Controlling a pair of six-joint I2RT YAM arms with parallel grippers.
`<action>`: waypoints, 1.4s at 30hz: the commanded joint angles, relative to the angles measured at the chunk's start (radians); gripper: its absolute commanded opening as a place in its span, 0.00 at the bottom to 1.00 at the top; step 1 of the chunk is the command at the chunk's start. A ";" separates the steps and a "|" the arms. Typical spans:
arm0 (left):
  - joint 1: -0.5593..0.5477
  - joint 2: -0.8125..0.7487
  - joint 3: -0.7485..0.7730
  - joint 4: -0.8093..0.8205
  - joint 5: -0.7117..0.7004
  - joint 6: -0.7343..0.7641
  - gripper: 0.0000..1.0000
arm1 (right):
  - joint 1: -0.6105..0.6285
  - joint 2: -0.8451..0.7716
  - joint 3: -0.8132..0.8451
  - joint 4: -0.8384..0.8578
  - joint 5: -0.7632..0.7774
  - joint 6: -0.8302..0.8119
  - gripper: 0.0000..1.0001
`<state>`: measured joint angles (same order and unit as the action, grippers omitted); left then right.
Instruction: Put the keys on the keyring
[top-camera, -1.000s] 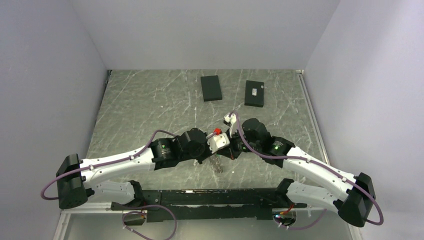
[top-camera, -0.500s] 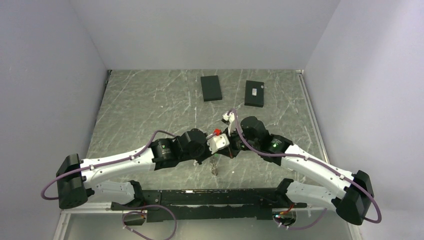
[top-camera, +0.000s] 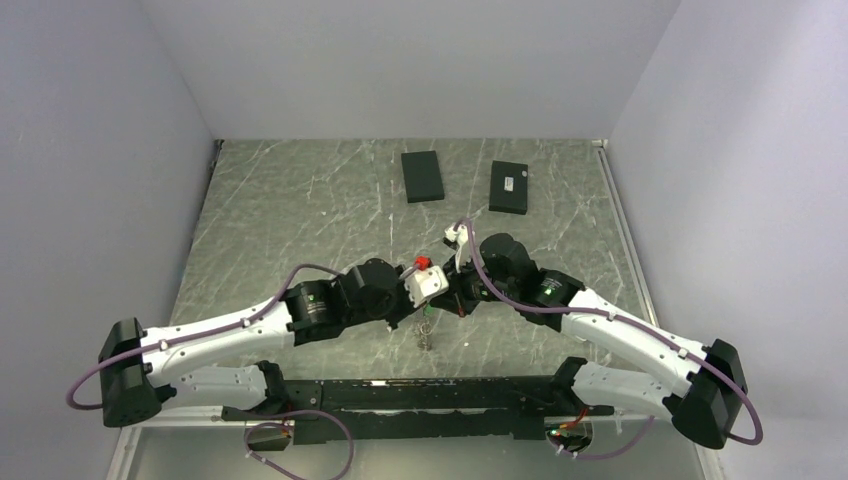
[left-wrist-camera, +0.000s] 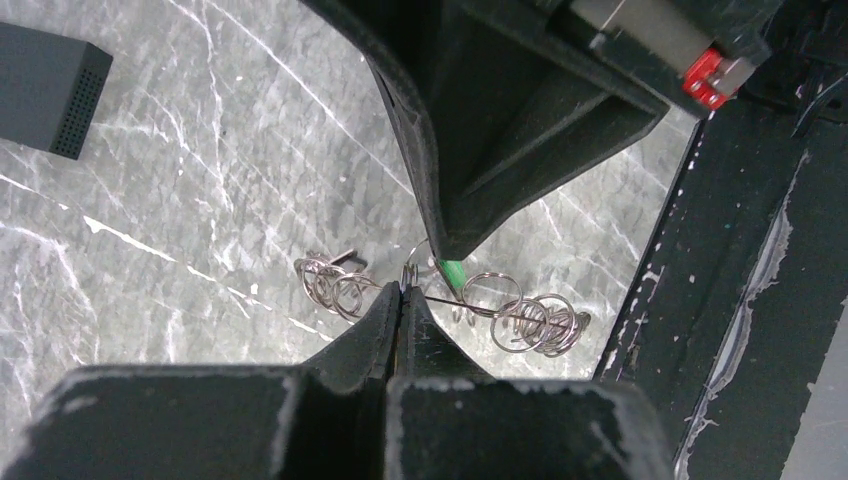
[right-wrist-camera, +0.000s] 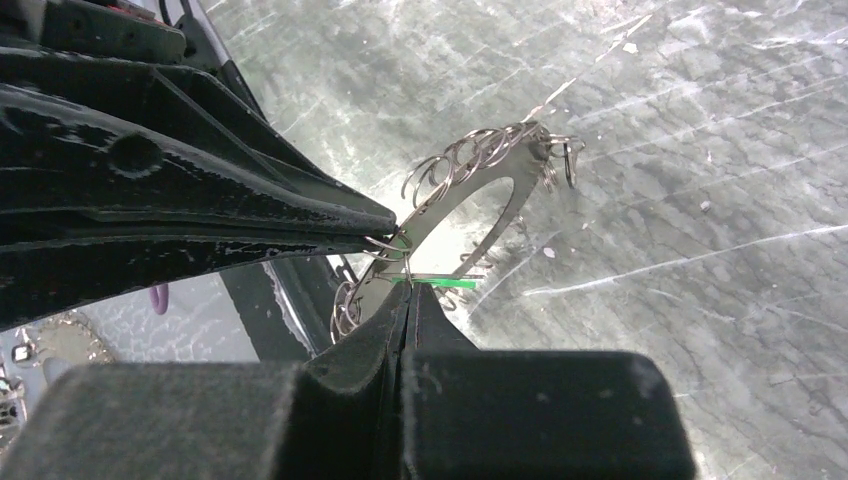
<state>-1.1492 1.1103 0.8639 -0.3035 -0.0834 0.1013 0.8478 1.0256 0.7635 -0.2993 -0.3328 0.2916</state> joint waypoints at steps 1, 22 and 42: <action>0.002 -0.039 0.006 0.076 0.023 -0.021 0.00 | 0.000 -0.007 -0.009 0.052 0.020 0.016 0.00; 0.003 -0.107 -0.027 0.133 0.040 -0.030 0.00 | 0.001 -0.058 -0.008 0.032 -0.017 -0.059 0.35; 0.013 -0.232 -0.004 0.126 0.184 -0.042 0.00 | 0.019 -0.284 -0.069 0.320 -0.214 -0.265 0.40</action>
<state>-1.1400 0.9146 0.8330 -0.2493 0.0238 0.0841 0.8482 0.7879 0.7410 -0.1726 -0.4496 0.1192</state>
